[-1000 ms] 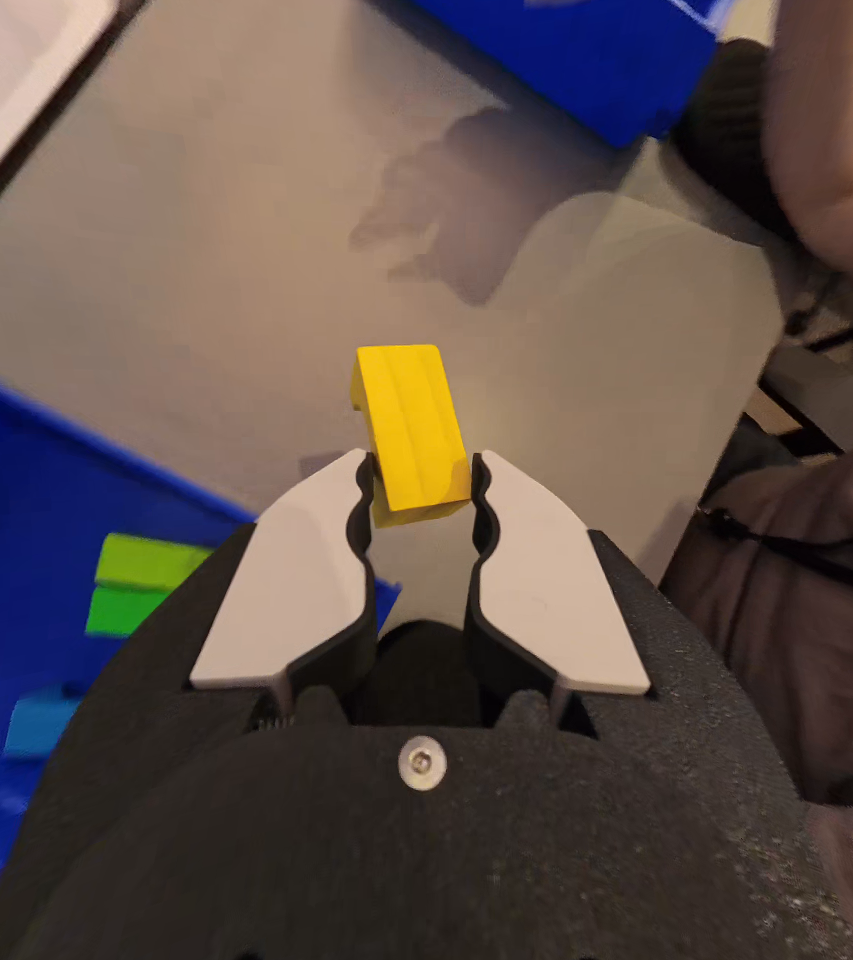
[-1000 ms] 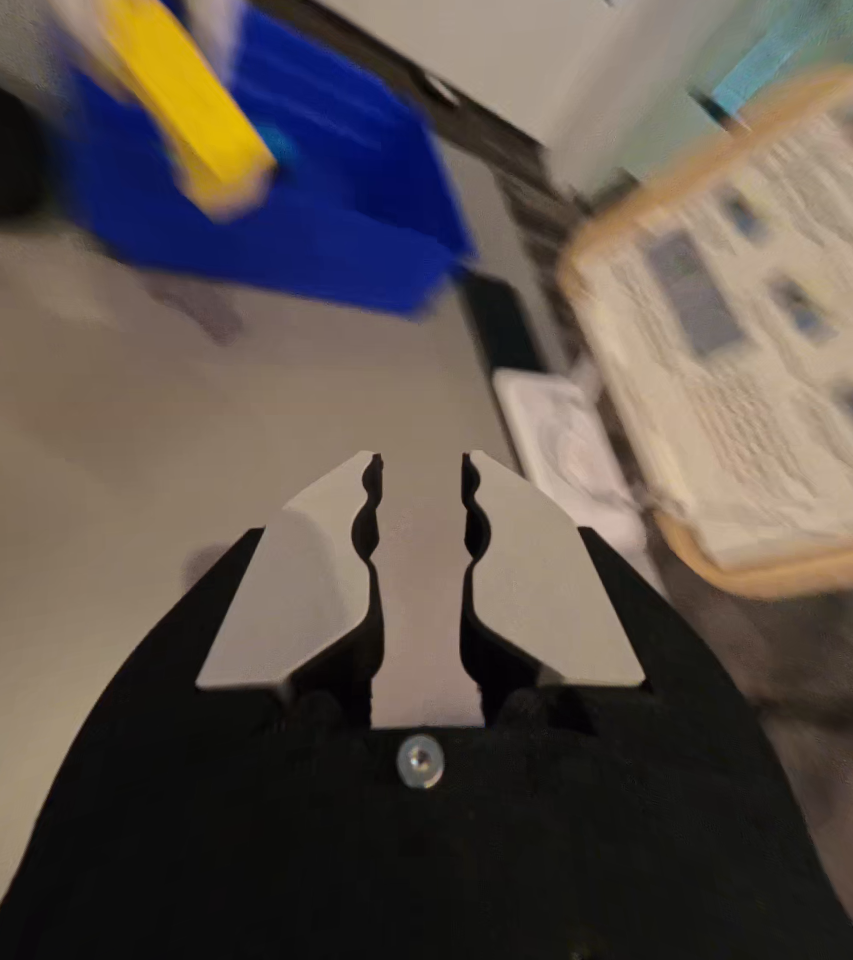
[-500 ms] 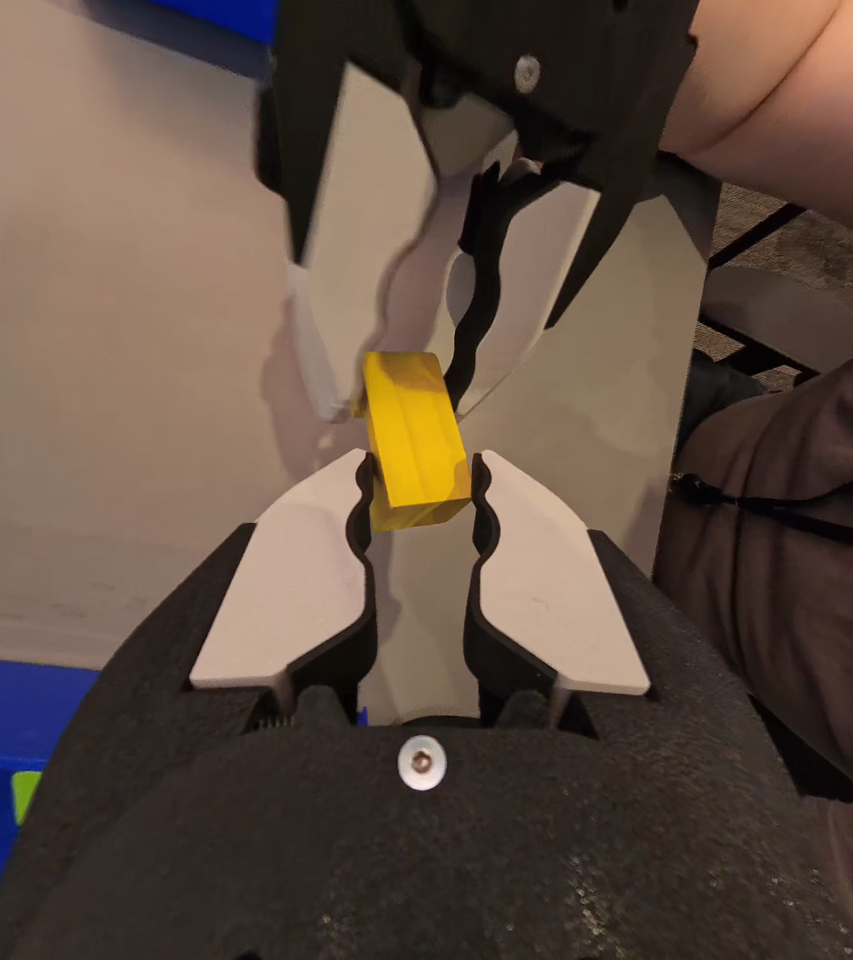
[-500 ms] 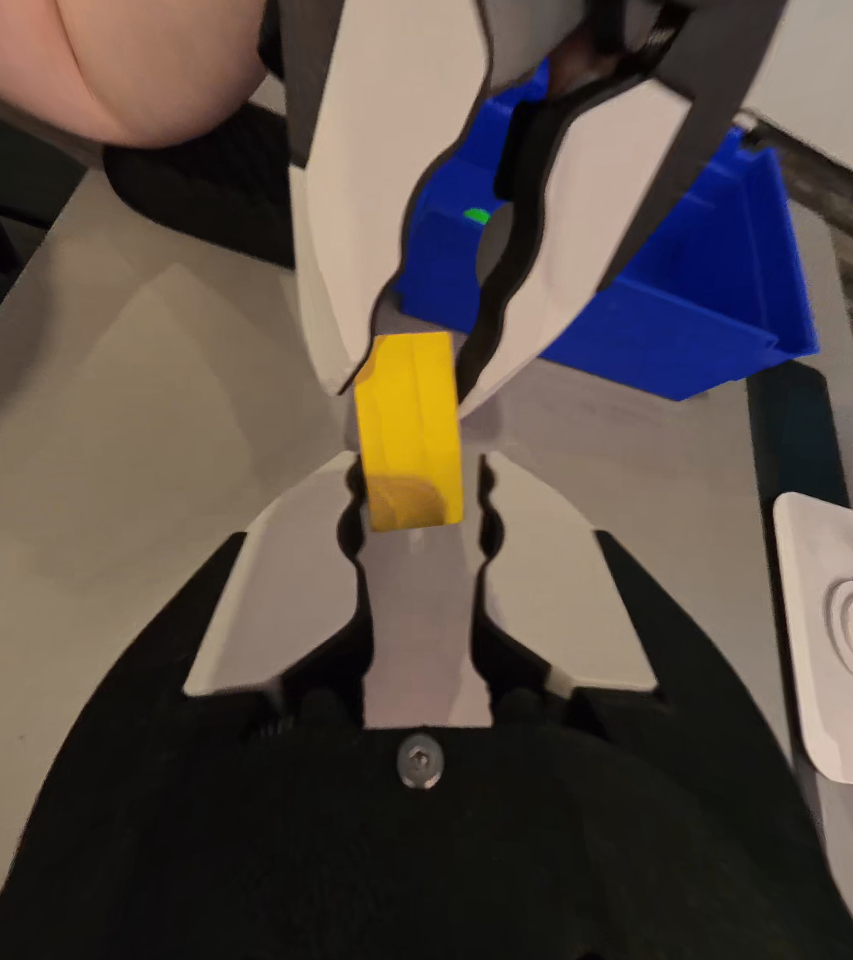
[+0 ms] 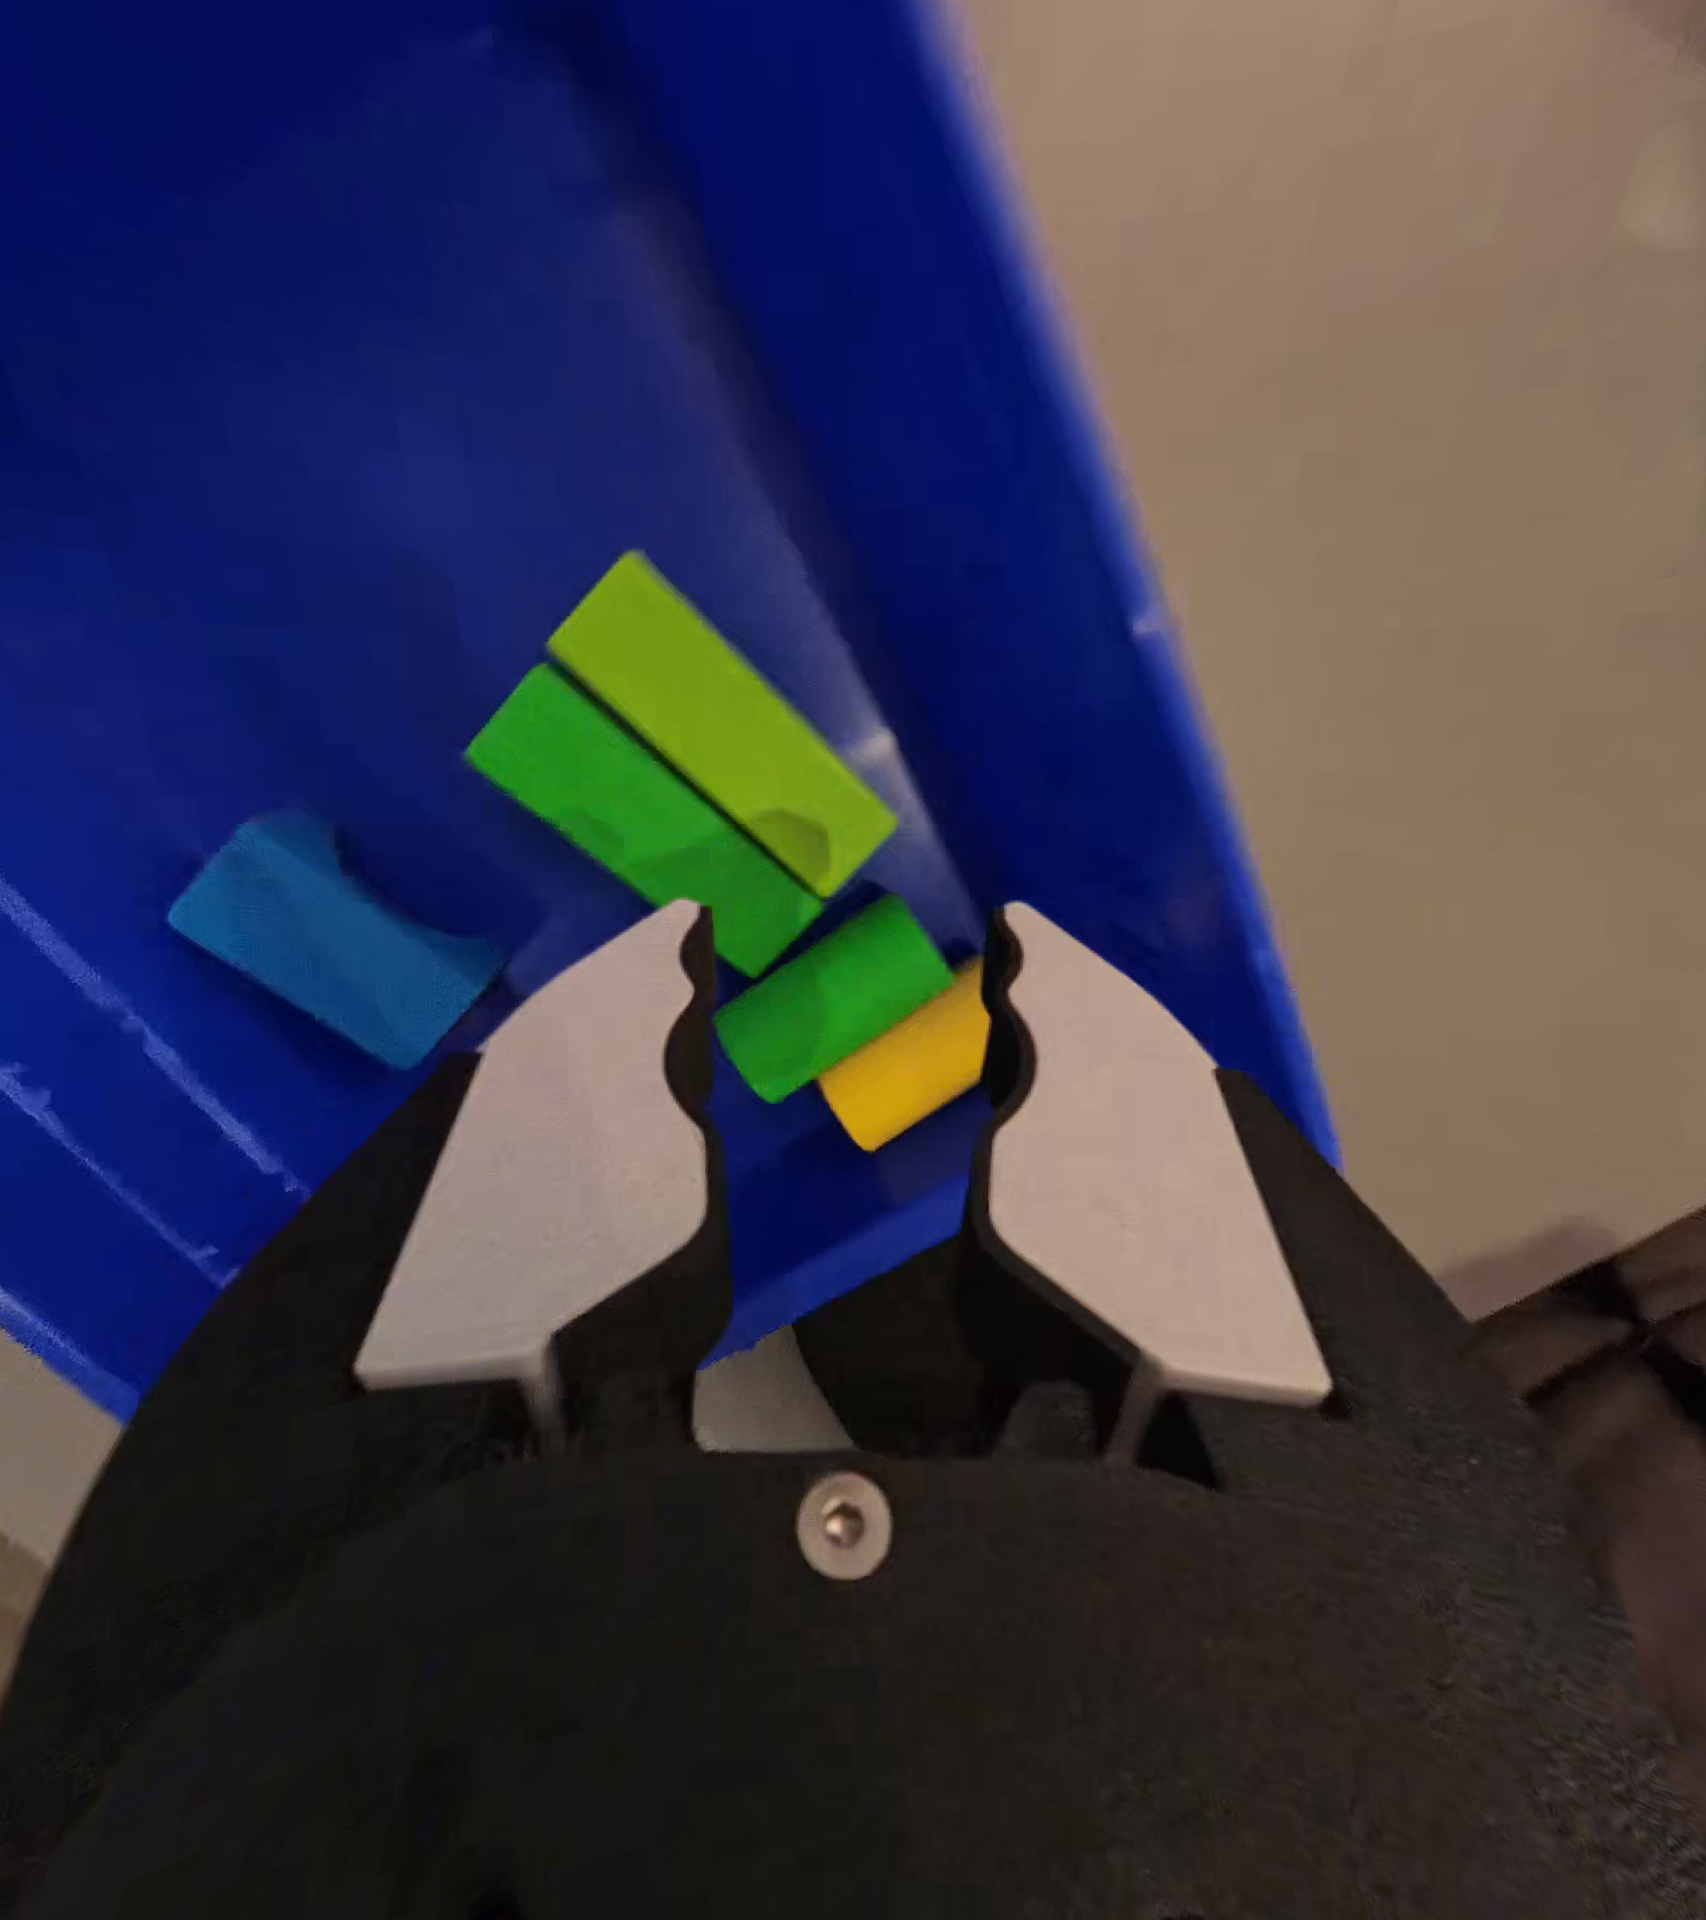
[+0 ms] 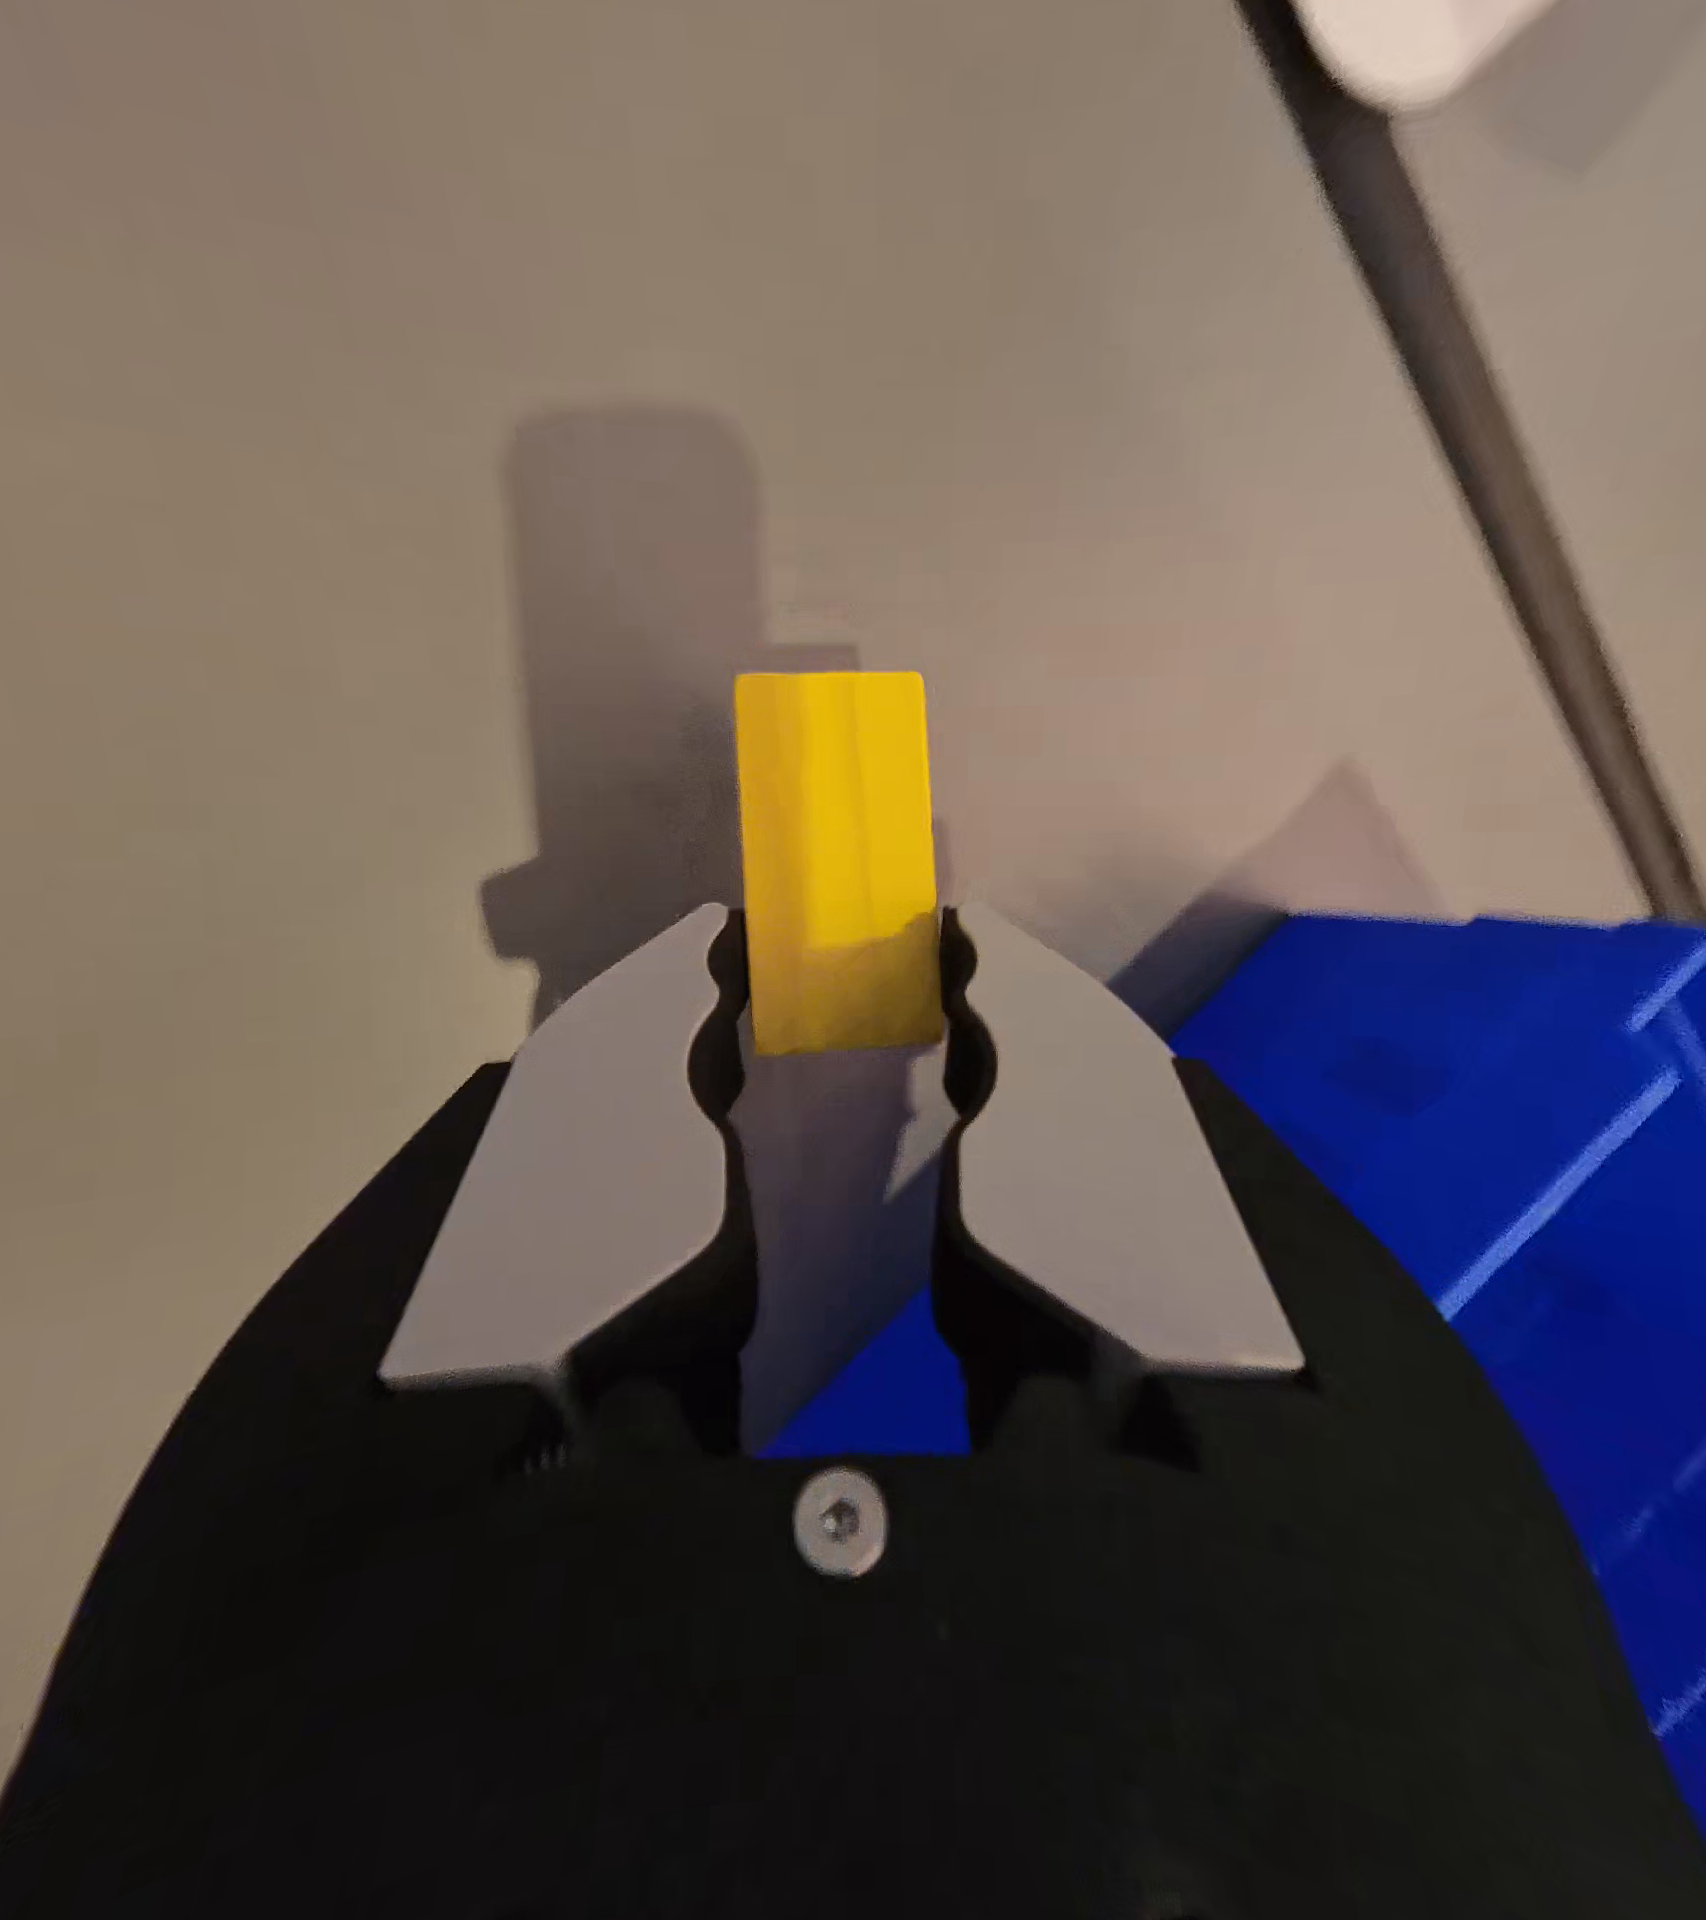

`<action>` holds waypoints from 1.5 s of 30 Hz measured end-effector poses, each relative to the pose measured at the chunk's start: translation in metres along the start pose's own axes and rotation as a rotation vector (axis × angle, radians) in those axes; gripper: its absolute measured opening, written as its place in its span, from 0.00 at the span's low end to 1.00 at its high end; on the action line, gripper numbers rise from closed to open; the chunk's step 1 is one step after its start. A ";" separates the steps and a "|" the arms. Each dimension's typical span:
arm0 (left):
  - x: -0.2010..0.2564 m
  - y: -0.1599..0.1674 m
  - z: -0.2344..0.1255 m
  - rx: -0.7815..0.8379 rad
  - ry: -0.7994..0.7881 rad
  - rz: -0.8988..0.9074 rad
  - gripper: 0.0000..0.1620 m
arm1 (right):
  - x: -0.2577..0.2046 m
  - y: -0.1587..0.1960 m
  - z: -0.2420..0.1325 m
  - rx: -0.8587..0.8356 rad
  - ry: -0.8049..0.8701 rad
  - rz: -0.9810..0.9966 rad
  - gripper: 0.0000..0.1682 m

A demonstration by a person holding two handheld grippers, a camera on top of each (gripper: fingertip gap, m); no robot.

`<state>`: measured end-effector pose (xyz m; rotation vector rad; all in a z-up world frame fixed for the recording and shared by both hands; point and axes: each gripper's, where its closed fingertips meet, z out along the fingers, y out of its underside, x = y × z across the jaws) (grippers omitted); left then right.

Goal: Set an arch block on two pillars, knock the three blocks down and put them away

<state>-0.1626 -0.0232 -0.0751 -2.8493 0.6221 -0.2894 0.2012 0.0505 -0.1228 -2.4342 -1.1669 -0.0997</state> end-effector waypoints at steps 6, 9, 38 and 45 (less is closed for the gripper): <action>-0.045 0.014 0.033 -0.129 -0.093 -0.174 0.31 | 0.001 0.016 0.004 -0.106 0.075 0.070 0.22; -0.047 0.016 0.041 -0.159 -0.096 -0.203 0.31 | -0.011 0.008 0.008 -0.091 0.072 0.097 0.22; -0.049 0.016 0.063 -0.235 -0.164 -0.243 0.25 | -0.010 0.003 0.014 -0.084 0.165 0.116 0.29; -0.053 0.025 0.070 -0.322 -0.216 -0.179 0.11 | -0.012 0.002 0.012 -0.085 0.157 0.099 0.29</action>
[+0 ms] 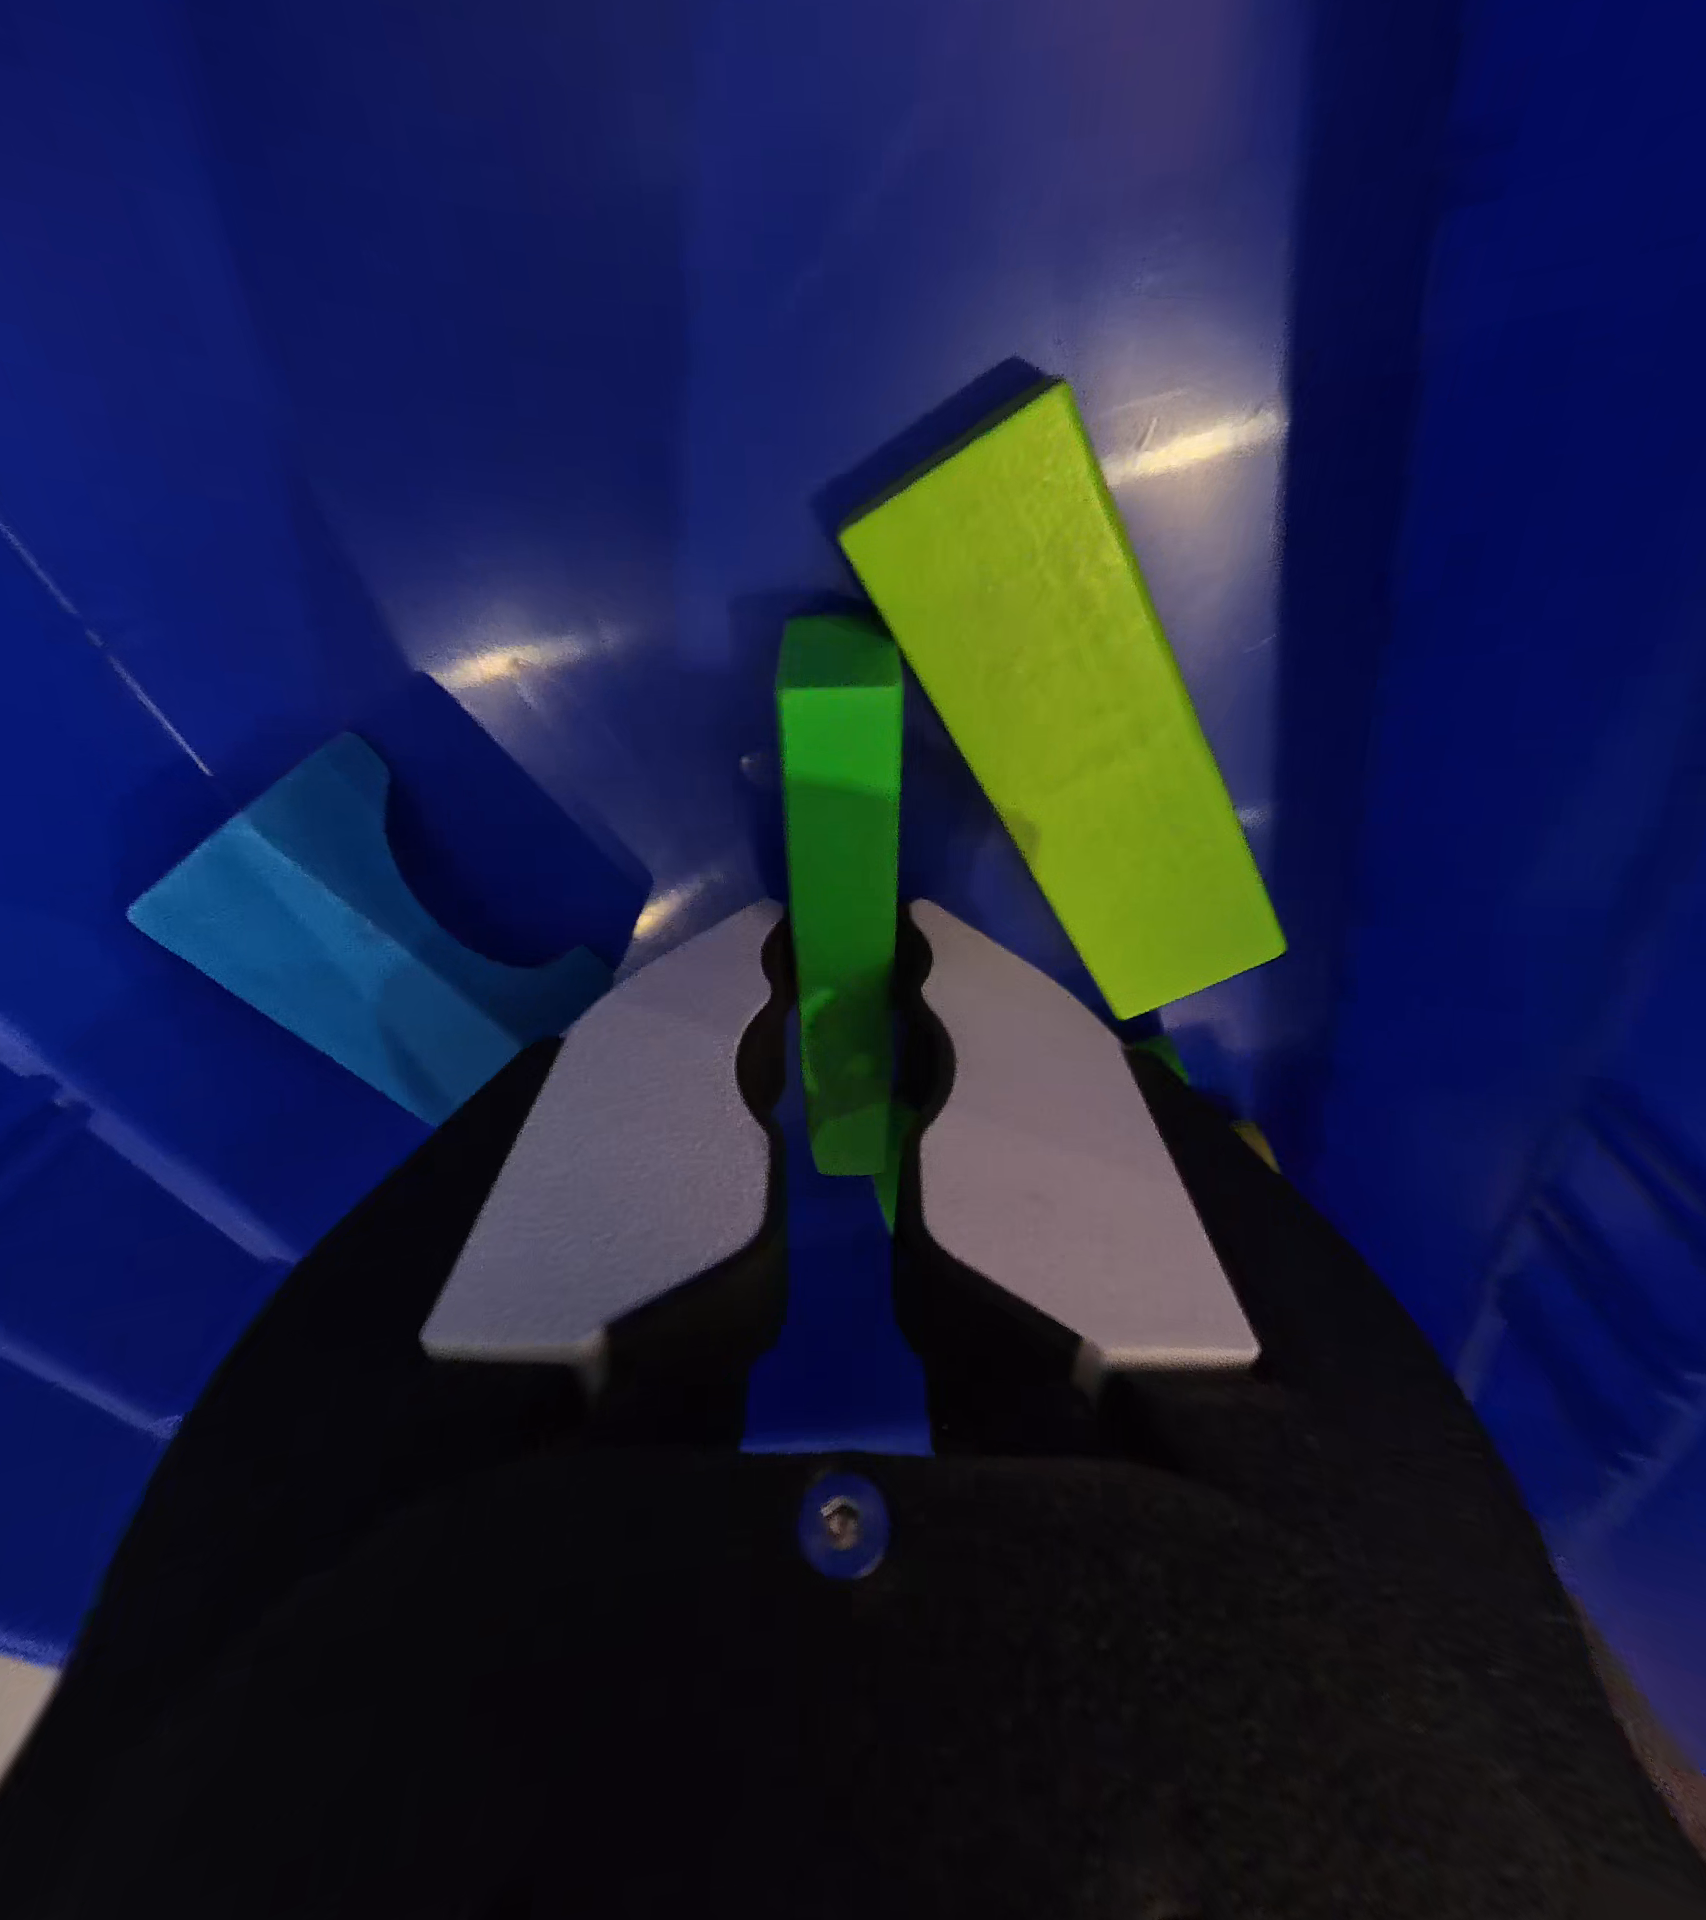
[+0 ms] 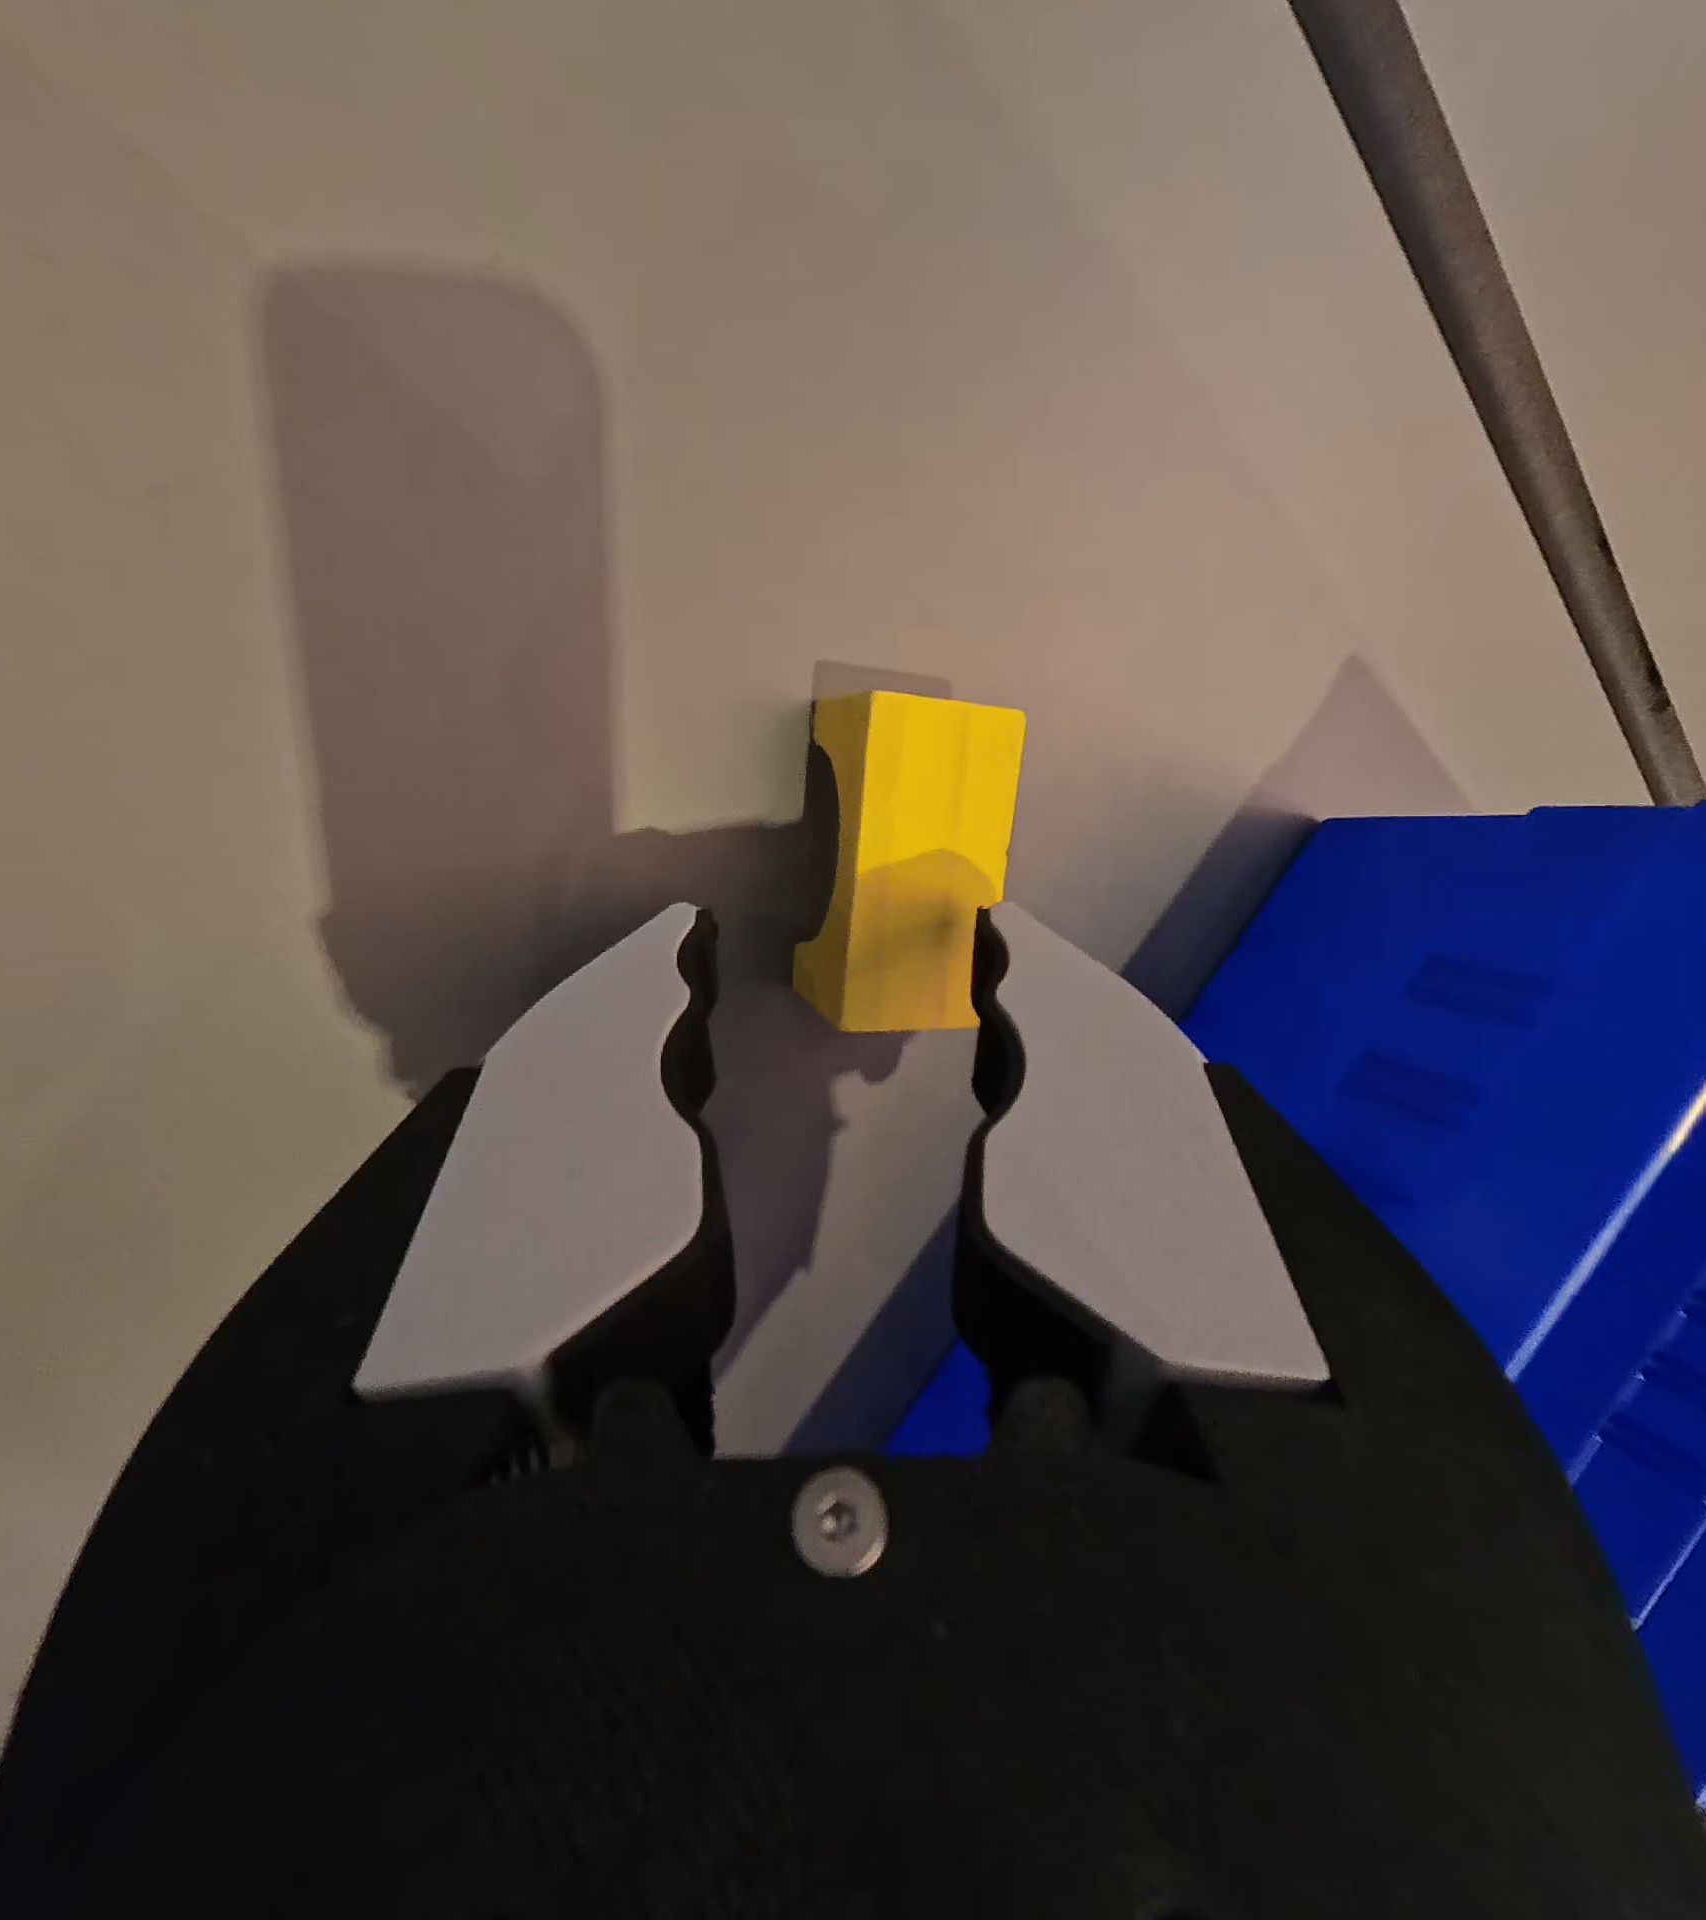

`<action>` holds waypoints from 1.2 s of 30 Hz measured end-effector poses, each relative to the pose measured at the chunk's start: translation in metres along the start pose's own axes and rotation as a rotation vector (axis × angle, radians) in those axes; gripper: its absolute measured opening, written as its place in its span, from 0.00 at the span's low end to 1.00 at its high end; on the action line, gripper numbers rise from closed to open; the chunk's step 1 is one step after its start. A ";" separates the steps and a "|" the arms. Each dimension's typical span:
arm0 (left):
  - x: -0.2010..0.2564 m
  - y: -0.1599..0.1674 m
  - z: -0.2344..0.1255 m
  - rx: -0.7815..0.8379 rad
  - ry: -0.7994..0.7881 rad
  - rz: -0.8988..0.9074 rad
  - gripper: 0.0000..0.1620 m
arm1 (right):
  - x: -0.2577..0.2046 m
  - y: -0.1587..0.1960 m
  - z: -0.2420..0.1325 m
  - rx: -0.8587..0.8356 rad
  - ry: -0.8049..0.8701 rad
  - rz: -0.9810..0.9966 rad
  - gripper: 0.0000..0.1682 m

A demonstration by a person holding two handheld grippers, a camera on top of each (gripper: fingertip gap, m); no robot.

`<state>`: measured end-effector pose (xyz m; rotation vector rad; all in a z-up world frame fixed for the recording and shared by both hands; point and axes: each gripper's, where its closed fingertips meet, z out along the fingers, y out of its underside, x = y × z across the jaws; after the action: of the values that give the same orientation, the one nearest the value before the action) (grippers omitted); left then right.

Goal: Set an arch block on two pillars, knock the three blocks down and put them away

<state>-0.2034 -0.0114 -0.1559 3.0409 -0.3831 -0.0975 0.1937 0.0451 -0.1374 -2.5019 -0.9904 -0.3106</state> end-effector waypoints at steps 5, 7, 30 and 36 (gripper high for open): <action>-0.004 -0.008 -0.036 0.154 -0.018 0.033 0.11 | 0.008 -0.007 -0.011 0.046 0.036 -0.016 0.29; -0.001 -0.007 -0.066 0.257 -0.023 0.048 0.11 | 0.016 -0.017 -0.026 0.113 0.078 -0.023 0.29; 0.244 0.022 -0.205 0.952 0.431 0.985 0.21 | -0.101 -0.068 -0.239 1.033 -0.972 -0.220 0.10; 0.159 0.002 -0.292 1.480 0.286 0.657 0.33 | -0.051 -0.089 -0.158 0.813 -0.615 0.101 0.10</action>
<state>-0.0288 -0.0335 0.1261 3.7060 -2.1737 1.0993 0.0880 -0.0014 0.0117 -1.8720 -0.9306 0.7875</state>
